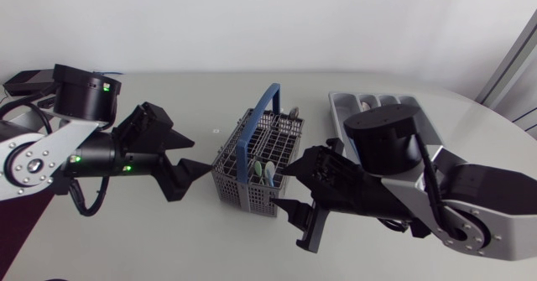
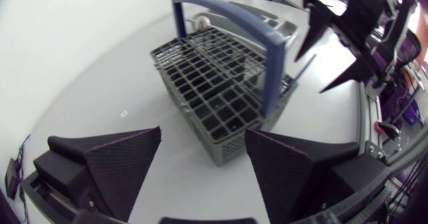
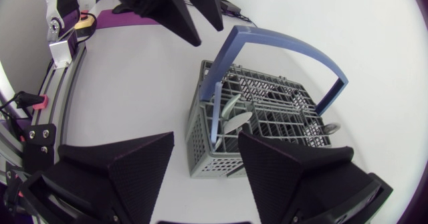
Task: Unload the cutlery basket into the drawer organizer.
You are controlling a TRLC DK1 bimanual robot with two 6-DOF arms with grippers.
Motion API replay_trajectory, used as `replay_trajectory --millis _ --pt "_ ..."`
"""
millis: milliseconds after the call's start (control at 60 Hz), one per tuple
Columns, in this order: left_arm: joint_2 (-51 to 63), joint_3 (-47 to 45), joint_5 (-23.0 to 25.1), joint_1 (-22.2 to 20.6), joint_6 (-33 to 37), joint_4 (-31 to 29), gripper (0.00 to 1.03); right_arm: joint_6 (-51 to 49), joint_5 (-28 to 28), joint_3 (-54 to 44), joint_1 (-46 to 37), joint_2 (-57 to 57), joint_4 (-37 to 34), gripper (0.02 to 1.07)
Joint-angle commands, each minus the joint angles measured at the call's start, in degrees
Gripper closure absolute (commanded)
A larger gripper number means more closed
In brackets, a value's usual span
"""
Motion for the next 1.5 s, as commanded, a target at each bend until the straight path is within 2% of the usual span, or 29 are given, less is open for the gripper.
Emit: replay_trajectory --millis 0,100,267,500,650,750,1017,1483 --pt "-2.9 -1.6 2.1 -2.7 3.8 -3.8 0.06 -1.0 0.2 1.3 0.6 1.5 1.2 0.45" --pt "-5.1 -2.1 2.6 -6.1 5.7 -6.8 0.06 -1.0 0.1 1.6 0.7 1.9 1.5 0.48" --pt "-7.0 -2.8 2.6 -9.4 7.6 -9.7 0.05 -0.8 -0.1 2.5 0.8 2.6 1.8 0.62" --pt "-7.0 -3.6 2.7 -9.4 8.0 -9.9 0.05 -0.4 -0.5 3.8 0.8 4.1 1.9 0.66" --pt "-7.3 -4.0 2.7 -9.3 8.2 -9.9 0.06 -0.5 -0.6 4.5 0.9 4.9 1.6 0.82" --pt "-7.5 -4.4 2.7 -9.3 8.2 -9.8 0.06 -0.4 -0.6 4.8 1.1 5.6 1.5 0.83" --pt "-8.1 -5.0 2.7 -9.3 8.3 -9.7 0.05 -0.2 -0.6 5.5 1.3 6.2 0.6 1.01" --pt "-9.5 -5.5 2.7 -9.3 8.5 -9.9 0.06 0.4 -0.2 8.1 1.7 2.6 -4.3 1.01"
